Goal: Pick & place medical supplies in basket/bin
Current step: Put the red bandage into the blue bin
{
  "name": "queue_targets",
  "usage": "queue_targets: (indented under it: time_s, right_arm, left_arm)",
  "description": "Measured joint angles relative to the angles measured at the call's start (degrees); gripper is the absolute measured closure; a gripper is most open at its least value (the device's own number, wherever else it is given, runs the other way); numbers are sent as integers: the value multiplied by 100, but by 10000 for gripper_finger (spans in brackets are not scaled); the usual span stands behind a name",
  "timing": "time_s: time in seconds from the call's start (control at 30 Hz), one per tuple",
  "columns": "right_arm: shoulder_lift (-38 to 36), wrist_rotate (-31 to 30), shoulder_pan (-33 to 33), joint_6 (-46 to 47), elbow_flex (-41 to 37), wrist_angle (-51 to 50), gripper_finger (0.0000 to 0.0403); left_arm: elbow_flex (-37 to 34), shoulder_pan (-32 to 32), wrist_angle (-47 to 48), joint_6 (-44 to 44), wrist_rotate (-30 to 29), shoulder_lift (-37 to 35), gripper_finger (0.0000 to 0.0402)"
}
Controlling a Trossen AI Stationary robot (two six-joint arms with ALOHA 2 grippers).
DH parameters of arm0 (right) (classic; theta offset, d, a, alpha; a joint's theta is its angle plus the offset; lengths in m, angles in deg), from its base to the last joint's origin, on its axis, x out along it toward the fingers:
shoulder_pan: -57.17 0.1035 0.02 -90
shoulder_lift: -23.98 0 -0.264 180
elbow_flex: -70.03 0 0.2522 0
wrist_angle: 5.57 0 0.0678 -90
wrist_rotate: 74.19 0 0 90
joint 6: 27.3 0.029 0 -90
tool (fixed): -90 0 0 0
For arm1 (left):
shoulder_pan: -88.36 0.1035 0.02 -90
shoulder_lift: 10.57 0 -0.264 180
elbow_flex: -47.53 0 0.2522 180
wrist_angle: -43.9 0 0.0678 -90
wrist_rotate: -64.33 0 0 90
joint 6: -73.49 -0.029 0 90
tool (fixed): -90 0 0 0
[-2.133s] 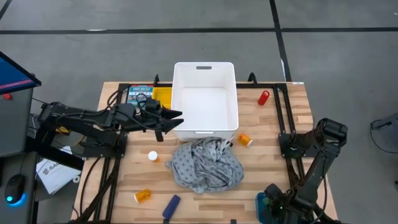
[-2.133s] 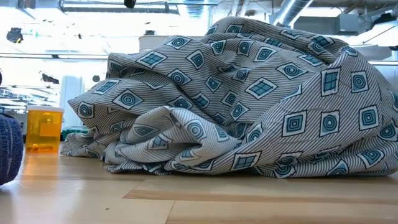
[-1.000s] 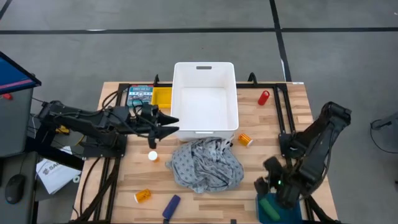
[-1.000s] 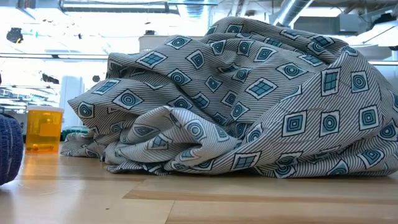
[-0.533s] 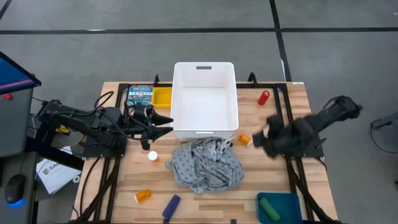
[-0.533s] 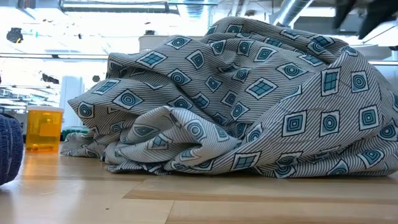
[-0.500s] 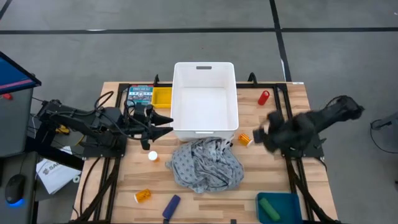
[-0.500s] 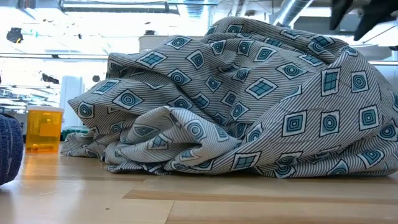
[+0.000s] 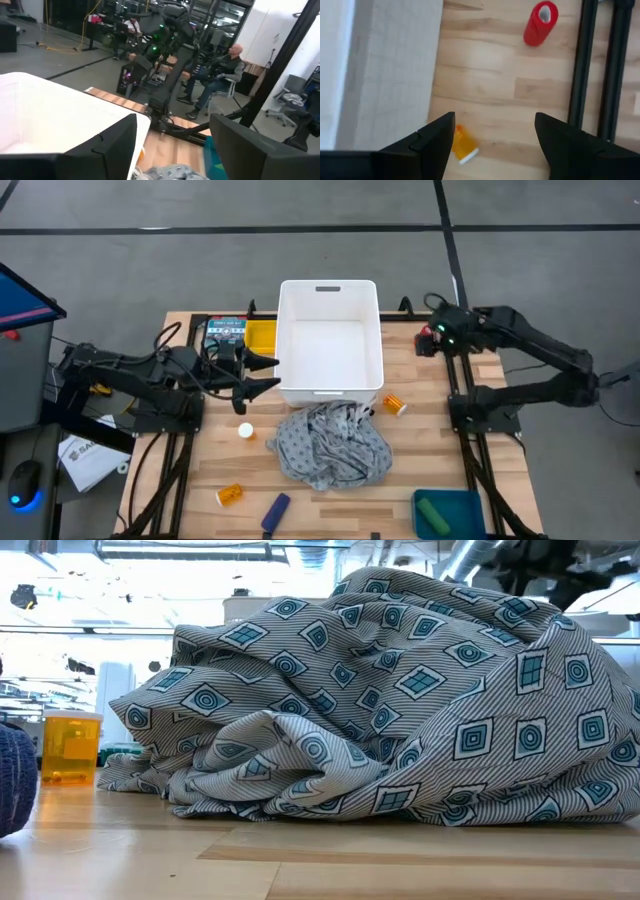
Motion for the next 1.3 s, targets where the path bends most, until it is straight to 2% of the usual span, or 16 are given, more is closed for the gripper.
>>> queue_targets:
  time_s: [0.13,0.27,0.47,0.6,0.97,1.3]
  right_arm:
    - [658,121,-705,-934,0,144,132]
    - [1235,571,-1435,-1761,-2,301,129]
    - [1608,1069,-2445,-2704,-2,829,111]
    - [1886,1158,-3006,-3143,-2,849,100]
    - [2756,1220,-3588,-3637,-3,1237,84]
    - [3291,1235,-3723,-3776,-4,1410,84]
  left_arm:
    - [-1,256,-2,-4,302,0,153]
    - [-2,416,-13,-4,495,0,153]
    - [-2,492,-38,-60,495,0,153]
    - [-2,515,-39,-61,484,2,152]
    - [-2,815,-41,-44,488,2,152]
    - [-4,1045,-41,-44,670,2,152]
